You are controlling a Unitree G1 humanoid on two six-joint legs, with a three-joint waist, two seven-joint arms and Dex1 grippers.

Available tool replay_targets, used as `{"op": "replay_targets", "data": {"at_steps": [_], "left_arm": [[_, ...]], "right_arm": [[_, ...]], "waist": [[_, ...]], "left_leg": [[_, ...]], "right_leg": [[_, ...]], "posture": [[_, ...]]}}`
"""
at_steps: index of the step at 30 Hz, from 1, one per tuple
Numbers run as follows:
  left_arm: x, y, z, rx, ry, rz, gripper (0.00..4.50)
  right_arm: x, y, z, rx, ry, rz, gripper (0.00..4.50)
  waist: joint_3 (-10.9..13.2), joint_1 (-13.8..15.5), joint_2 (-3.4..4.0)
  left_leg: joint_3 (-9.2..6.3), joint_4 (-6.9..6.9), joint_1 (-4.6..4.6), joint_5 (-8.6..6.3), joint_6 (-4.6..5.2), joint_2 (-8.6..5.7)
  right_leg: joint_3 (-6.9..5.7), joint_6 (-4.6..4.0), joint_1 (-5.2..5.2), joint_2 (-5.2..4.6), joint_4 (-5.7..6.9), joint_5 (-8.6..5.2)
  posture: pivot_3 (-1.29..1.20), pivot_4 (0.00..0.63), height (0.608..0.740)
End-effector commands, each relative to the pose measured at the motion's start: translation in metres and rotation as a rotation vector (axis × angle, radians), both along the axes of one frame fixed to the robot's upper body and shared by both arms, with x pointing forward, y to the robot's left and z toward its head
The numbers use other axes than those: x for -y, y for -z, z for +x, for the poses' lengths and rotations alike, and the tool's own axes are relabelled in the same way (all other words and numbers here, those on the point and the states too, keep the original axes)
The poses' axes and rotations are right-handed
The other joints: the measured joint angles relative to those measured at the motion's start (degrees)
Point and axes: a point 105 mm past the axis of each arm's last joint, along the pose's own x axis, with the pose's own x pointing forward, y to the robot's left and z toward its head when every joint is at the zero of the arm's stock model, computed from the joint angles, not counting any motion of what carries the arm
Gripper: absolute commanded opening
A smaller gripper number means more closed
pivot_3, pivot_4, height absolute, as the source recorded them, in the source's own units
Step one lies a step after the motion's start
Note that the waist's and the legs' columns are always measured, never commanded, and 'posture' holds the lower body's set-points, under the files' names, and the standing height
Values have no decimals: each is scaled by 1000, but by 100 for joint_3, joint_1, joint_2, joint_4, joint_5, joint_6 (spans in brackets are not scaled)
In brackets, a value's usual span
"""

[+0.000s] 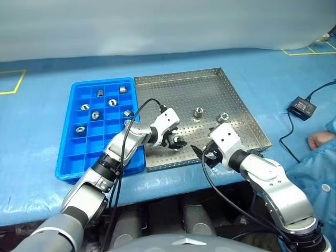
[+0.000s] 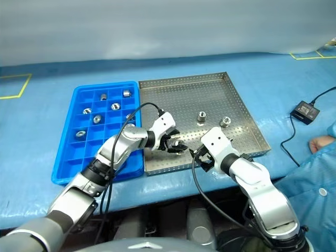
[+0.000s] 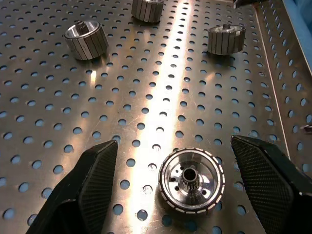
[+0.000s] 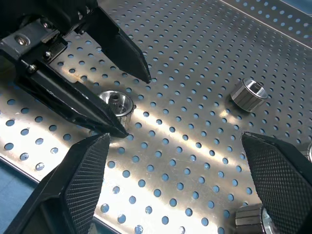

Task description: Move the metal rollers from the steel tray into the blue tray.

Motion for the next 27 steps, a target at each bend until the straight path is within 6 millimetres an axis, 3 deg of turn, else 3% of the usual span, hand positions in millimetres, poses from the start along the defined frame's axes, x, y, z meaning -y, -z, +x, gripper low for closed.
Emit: {"op": "replay_targets", "data": {"at_steps": [1,2,7,12,19,22,24,27], "left_arm": [[0,-2,5,17,-20,5,4028],[-1,1,6,13,-35,10,4028],[-4,5,9,15,-80,14,2470],[-5,2,9,25,-99,-19,2470],[-15,-18,6,40,-123,-138,2470],[-21,-22,9,43,-147,-147,1926],[-23,-22,9,58,-155,-137,1292],[-21,-16,4,54,-119,-113,1292]], "right_arm": [[1,-12,0,57,15,7,4500],[0,-12,0,57,13,10,4500],[-7,-9,2,47,-11,15,4500],[-10,-3,7,31,-22,14,4500],[-13,6,15,6,-38,18,4500],[-16,6,19,10,-50,25,4500],[-17,6,21,13,-56,19,4500],[-19,4,21,21,-66,21,4500]], "waist": [[0,-34,0],[0,-47,0],[0,-58,0],[0,-53,0],[0,-15,0],[0,22,0],[0,45,0],[0,54,0]], "left_leg": [[0,0,2,0,0,0],[-1,-1,3,0,0,1],[-1,-2,6,0,0,1],[-1,-2,7,0,0,0],[0,-6,9,1,-1,1],[0,-4,10,1,-1,0],[0,-4,12,1,-1,0],[1,-7,11,2,-1,0]], "right_leg": [[0,0,1,0,0,0],[0,0,1,0,1,0],[1,0,2,0,1,0],[1,0,3,0,1,1],[4,-1,2,0,4,1],[4,-1,4,0,4,2],[4,0,5,0,4,2],[4,-1,4,2,4,2]], "posture": [[-333,150,740],[-331,150,740],[-316,150,740],[-297,150,740],[-260,150,740],[-246,150,740],[-238,150,740],[-235,150,740]]}}
